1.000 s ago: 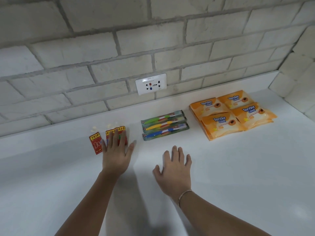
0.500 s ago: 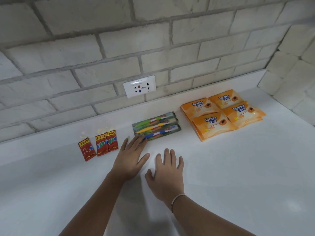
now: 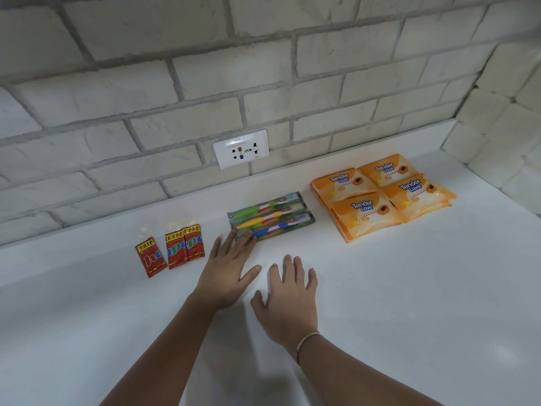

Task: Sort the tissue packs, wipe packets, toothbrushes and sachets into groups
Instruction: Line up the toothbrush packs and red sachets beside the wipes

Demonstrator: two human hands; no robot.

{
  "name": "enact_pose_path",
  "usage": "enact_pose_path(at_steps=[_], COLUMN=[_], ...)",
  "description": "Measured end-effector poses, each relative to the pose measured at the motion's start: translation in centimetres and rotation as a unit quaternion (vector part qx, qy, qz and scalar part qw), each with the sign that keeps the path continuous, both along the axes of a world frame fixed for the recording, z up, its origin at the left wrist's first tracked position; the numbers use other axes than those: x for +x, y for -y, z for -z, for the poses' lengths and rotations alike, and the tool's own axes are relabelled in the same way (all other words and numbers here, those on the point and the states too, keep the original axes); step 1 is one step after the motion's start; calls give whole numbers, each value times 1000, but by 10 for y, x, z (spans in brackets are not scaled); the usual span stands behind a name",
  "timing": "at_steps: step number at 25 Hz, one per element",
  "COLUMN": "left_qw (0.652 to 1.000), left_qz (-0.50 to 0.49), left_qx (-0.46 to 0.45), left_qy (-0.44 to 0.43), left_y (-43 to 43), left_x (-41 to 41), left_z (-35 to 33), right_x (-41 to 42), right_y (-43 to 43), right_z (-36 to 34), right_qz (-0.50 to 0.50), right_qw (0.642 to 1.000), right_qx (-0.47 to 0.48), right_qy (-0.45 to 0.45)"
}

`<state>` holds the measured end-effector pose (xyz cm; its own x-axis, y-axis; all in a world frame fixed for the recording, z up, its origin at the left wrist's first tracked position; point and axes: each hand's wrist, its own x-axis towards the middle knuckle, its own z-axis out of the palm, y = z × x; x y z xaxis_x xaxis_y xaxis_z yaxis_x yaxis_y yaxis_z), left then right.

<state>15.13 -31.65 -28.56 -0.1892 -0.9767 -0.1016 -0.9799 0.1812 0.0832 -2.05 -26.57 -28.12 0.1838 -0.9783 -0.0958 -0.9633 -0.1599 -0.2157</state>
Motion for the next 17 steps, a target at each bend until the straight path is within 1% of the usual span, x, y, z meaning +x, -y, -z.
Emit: enact_pose_path(at_steps=[4, 9, 11, 12, 13, 15, 16, 17], left_qw=[1000, 1000, 999, 995, 982, 927, 896, 874], left_qz=[-7, -2, -20, -57, -118, -272, -343, -397], left_qx=[9, 2, -41, -83, -136, -236, -259, -254], left_qy=[-11, 3, -6, -27, -61, -106, -111, -113], left_y=[1, 3, 0, -3, -8, -18, -22, -26], left_x=[0, 0, 0, 1, 5, 23, 36, 48], left_z=[2, 1, -1, -1, -1, 2, 4, 7], right_x=[0, -2, -2, -3, -3, -5, -4, -4], right_y=[1, 0, 1, 1, 0, 0, 0, 0], right_z=[3, 2, 3, 4, 3, 3, 3, 2], right_qz=[-5, 0, -2, -4, -5, -5, -8, -10], right_qw=[1000, 1000, 1000, 1000, 1000, 1000, 1000, 1000], right_qx=[-9, -19, -17, -13, -11, -13, -10, -6], right_qy=[3, 15, 19, 19, 20, 24, 22, 19])
